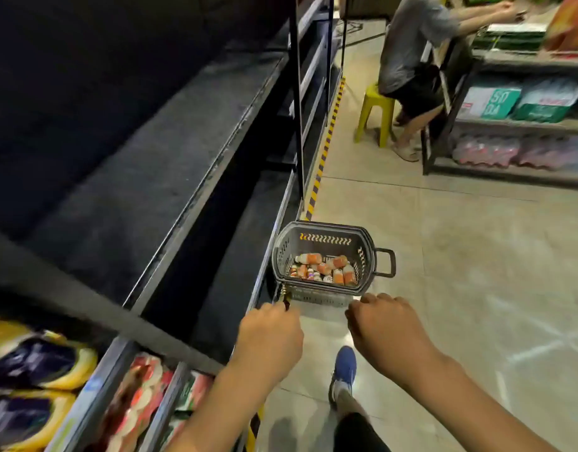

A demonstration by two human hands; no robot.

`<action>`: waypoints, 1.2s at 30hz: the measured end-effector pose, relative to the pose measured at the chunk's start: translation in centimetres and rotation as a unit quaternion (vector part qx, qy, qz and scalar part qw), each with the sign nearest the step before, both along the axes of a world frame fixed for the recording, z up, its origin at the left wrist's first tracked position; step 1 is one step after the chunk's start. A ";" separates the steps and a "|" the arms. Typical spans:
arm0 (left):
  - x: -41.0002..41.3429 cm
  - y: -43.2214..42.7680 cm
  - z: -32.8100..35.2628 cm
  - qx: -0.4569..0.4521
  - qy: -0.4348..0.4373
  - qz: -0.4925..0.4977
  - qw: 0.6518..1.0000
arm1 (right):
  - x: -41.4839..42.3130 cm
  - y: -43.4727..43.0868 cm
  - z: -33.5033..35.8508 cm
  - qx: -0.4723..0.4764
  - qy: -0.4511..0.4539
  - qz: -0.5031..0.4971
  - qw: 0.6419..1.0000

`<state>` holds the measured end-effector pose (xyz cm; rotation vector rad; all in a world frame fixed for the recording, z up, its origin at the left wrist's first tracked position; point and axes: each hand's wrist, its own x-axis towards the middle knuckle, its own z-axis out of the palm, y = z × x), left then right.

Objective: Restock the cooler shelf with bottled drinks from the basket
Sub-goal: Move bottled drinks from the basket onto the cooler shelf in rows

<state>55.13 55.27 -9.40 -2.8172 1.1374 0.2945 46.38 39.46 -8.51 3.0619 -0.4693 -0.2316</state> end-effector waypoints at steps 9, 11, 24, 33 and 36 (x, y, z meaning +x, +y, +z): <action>14.6 -17.5 -7.2 0.110 0.103 0.018 0.988 | 14.9 -16.3 -6.1 0.088 0.062 -0.010 0.994; 17.1 -20.0 -8.4 0.113 0.136 0.035 0.984 | 17.4 -18.7 -8.1 0.089 0.072 -0.020 0.993; 29.5 -29.5 -28.4 0.168 0.246 0.040 0.954 | 28.3 -28.6 -28.5 0.172 0.164 -0.033 0.971; 35.8 -32.7 -47.4 0.188 0.286 0.004 0.940 | 35.2 -31.0 -46.6 0.183 0.276 -0.052 0.942; 37.8 -33.0 -54.2 0.179 0.302 0.010 0.936 | 37.0 -32.2 -53.4 0.215 0.282 -0.124 0.927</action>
